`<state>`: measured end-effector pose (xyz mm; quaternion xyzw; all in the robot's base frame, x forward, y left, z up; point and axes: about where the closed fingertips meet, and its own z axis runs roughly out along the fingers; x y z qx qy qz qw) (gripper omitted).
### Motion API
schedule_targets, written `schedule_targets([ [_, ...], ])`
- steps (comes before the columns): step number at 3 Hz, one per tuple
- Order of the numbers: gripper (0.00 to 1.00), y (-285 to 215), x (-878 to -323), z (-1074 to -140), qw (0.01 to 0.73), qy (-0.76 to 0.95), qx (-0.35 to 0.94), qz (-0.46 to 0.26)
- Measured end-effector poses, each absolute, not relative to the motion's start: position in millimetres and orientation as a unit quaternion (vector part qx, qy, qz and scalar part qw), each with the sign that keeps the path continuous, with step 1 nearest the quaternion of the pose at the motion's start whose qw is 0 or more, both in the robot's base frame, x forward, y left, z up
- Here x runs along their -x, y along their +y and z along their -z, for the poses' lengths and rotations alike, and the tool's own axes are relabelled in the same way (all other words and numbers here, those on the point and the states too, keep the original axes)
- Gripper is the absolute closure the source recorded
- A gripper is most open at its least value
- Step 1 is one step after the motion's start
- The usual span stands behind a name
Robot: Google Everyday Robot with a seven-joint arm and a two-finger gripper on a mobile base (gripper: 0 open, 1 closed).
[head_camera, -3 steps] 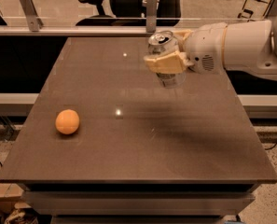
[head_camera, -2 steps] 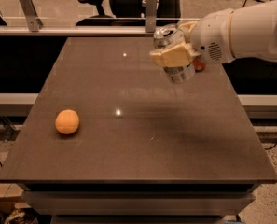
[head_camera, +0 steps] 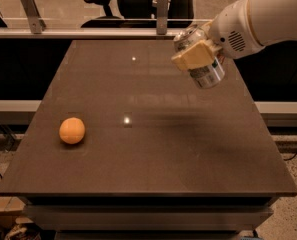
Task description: Knock 7up can over
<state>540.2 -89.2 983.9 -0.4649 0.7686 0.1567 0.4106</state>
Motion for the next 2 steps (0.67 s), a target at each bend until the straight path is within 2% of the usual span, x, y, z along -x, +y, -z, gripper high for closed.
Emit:
schedule_targets([
  [2,1.0,-108.8,-522.2,-957.4,0.359,0.808,0.451,-0.119],
])
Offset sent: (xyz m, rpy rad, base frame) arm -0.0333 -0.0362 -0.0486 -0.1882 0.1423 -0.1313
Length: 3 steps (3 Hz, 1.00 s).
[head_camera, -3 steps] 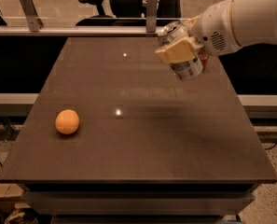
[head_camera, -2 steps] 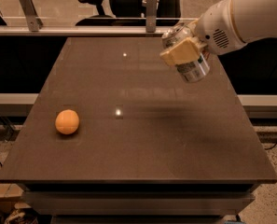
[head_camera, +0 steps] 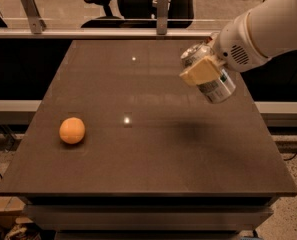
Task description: Knock 7up can over
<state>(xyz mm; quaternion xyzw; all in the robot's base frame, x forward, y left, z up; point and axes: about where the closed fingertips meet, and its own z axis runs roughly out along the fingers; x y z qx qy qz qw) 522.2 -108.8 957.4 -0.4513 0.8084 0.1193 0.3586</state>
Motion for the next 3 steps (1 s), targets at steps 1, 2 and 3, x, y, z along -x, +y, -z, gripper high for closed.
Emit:
schedule_targets([
  [1,1.0,-114.2,-512.2,-943.8,0.317,0.83,0.452,-0.087],
  [2,1.0,-117.5,-509.5,-932.2,0.283,0.842,0.455,-0.066],
  [3,1.0,-117.5,-515.2,-921.1,0.259,0.845,0.464,-0.062],
])
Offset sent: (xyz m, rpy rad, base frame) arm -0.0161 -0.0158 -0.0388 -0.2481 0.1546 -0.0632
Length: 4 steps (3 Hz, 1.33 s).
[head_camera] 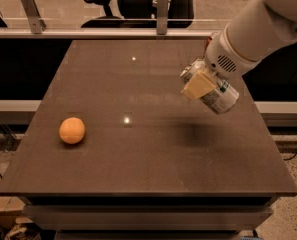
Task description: Knock 7up can over
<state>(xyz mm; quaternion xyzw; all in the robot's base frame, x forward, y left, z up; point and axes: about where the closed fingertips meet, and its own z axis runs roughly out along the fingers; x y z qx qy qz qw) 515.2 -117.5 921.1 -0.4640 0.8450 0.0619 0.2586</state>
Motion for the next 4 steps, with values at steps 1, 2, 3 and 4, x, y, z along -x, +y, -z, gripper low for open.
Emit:
schedule_targets([
  [1,1.0,-119.3,-522.3,-906.2,0.241,0.847,0.47,-0.07],
  [2,1.0,-127.2,-524.7,-887.3,0.204,0.855,0.472,-0.064],
  [3,1.0,-135.9,-523.8,-875.0,0.173,0.862,0.474,-0.054],
  [4,1.0,-139.0,-521.8,-866.1,0.134,0.865,0.482,-0.038],
])
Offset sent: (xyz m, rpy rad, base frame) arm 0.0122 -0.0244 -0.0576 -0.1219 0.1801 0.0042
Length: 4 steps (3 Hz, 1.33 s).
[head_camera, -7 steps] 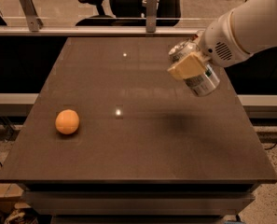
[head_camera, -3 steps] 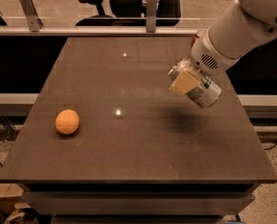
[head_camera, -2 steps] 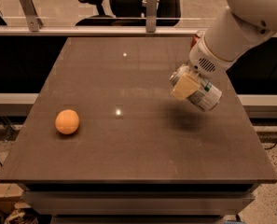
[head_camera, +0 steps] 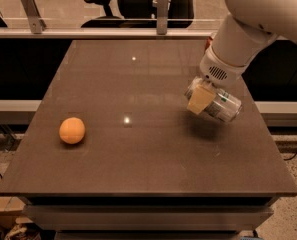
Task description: Knock 7up can over
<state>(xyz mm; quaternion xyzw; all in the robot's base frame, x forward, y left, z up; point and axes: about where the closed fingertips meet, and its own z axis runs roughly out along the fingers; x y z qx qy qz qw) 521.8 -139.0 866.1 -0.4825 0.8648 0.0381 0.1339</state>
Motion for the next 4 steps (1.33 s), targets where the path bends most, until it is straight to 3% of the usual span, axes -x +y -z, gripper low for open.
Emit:
schedule_targets([
  [4,1.0,-109.1,-510.7,-824.3,0.091,0.85,0.513,-0.078],
])
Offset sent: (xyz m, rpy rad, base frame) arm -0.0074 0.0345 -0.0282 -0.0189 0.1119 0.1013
